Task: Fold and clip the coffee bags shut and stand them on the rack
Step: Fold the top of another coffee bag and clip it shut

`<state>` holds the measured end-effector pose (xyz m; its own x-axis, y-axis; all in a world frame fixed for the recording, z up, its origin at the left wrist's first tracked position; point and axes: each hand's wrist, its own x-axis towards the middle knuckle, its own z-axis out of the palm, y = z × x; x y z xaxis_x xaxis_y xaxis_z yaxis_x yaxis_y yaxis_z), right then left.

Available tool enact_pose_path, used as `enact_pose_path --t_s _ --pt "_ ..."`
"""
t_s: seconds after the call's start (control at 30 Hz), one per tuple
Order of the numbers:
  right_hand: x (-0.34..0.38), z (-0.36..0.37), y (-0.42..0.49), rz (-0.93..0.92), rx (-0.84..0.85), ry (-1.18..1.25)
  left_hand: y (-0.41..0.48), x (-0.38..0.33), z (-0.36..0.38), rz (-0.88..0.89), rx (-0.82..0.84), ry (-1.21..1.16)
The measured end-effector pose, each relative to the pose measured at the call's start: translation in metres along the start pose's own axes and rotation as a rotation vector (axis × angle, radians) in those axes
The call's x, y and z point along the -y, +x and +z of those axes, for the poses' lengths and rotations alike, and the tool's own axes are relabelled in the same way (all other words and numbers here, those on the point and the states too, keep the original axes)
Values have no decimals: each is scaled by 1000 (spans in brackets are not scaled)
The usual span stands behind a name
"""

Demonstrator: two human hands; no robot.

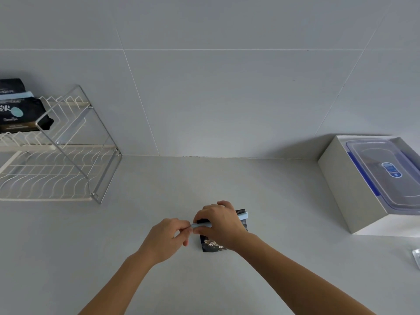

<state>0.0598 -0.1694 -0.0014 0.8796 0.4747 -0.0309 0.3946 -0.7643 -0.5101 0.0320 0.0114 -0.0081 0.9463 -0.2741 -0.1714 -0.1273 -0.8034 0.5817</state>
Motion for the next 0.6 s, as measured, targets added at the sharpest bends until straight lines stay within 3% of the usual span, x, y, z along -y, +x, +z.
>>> enact_pose_path --t_s 0.17,0.6 --pt "1 -1 0 13 5 26 0 -2 -3 32 5 107" --pt "1 -2 1 7 -12 18 -10 -1 12 -13 -144 20"
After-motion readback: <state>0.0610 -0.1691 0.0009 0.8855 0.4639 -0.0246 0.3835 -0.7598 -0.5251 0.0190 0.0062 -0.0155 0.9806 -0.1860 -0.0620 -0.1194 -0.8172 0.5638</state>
